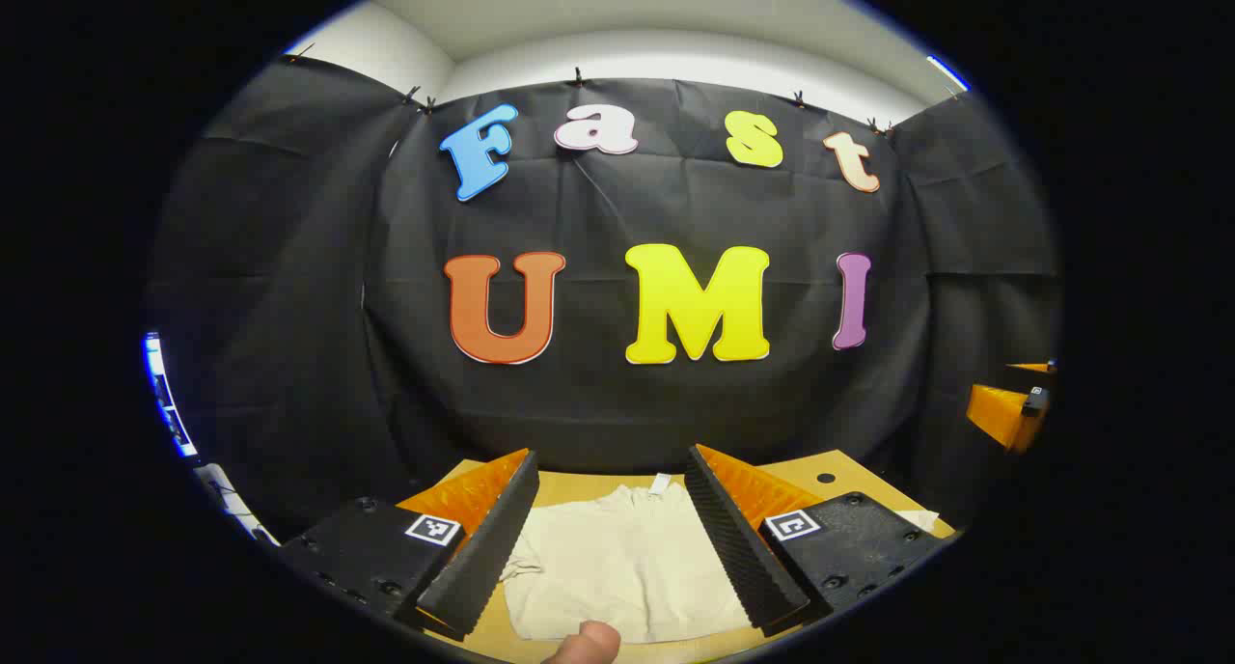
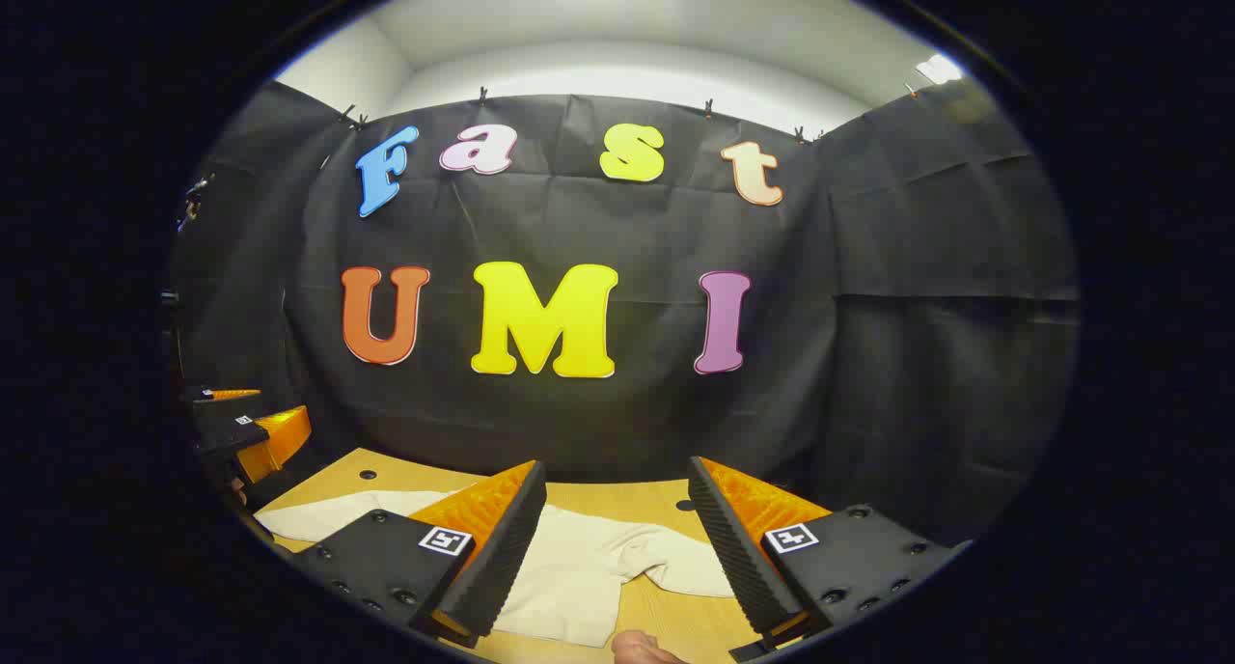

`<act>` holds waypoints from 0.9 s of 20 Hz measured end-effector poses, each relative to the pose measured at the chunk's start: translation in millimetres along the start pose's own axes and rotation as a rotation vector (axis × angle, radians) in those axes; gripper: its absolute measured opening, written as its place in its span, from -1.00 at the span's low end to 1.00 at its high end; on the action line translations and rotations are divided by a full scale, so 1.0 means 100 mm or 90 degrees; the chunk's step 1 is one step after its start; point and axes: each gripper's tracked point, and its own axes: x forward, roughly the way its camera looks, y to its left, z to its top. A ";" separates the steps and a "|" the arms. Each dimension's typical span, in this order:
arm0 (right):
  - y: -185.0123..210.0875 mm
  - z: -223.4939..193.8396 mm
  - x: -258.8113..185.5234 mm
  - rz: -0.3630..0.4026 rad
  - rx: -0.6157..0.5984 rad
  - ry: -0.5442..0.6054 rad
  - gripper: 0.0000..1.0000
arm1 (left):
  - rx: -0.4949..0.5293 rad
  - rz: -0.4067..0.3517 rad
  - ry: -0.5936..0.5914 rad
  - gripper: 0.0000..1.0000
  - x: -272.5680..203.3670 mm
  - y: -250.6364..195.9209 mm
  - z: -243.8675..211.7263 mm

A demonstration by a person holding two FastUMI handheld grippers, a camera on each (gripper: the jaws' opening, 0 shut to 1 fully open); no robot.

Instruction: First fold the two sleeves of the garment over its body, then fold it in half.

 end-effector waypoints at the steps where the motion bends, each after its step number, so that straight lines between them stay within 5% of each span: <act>1: -0.03 -0.01 0.02 -0.004 0.004 0.004 0.88 | 0.000 -0.002 0.002 0.96 0.00 -0.02 0.00; 18: -0.32 -0.04 0.10 -0.028 0.006 0.001 0.88 | 0.004 -0.058 0.019 0.97 0.03 -0.45 -0.06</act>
